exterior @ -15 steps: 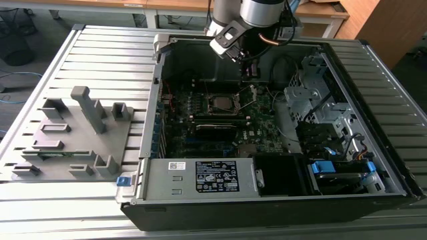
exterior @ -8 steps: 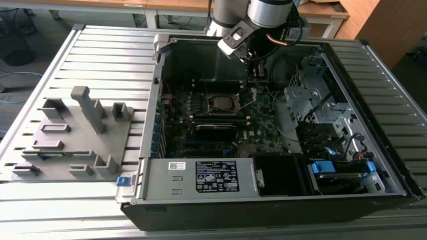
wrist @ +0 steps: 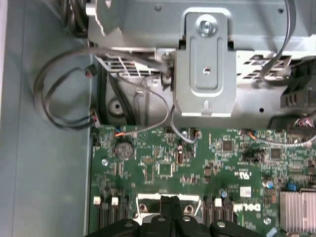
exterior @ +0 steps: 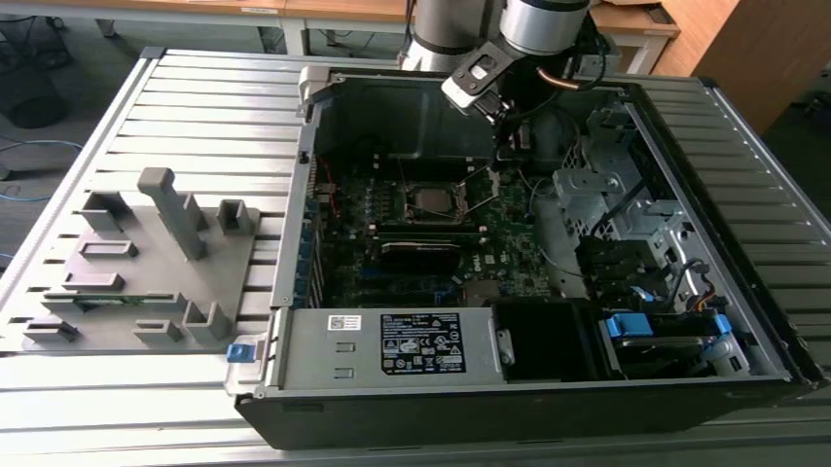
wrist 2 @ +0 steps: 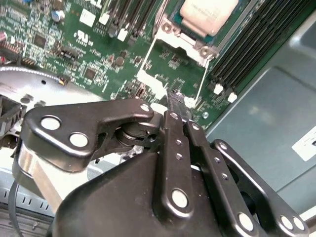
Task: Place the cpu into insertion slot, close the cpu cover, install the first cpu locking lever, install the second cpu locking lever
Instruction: 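Close the cpu cover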
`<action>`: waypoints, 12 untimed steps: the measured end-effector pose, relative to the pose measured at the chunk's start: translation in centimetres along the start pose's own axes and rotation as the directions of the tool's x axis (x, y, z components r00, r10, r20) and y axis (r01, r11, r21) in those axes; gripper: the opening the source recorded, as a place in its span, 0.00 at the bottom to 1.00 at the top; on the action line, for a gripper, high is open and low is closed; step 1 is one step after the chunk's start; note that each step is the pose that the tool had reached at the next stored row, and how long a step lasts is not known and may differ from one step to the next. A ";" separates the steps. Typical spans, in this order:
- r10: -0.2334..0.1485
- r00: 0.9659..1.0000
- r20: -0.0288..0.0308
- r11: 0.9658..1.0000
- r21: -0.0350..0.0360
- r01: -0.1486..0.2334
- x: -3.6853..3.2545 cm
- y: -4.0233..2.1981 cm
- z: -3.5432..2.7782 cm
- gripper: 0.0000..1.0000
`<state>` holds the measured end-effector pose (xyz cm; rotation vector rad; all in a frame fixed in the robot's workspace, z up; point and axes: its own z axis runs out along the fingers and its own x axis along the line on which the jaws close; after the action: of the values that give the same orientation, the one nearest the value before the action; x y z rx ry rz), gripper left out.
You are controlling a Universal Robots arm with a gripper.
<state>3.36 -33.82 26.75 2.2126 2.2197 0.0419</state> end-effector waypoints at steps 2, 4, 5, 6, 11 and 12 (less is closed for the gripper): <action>0.000 1.000 0.000 1.000 0.000 0.000 0.00 0.40 0.01 0.11; 0.000 1.000 0.000 1.000 0.000 0.000 0.00 0.76 0.02 0.11; 0.000 1.000 0.000 1.000 0.000 0.000 0.00 0.94 0.03 0.11; 0.000 1.000 0.000 1.000 0.000 0.000 0.00 1.11 0.04 0.11; 0.000 1.000 0.000 1.000 0.000 0.000 0.00 1.90 0.07 0.11; 0.000 1.000 0.000 1.000 0.000 0.000 0.00 1.92 0.07 0.11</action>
<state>5.28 -33.82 26.73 2.2126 2.2197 0.0419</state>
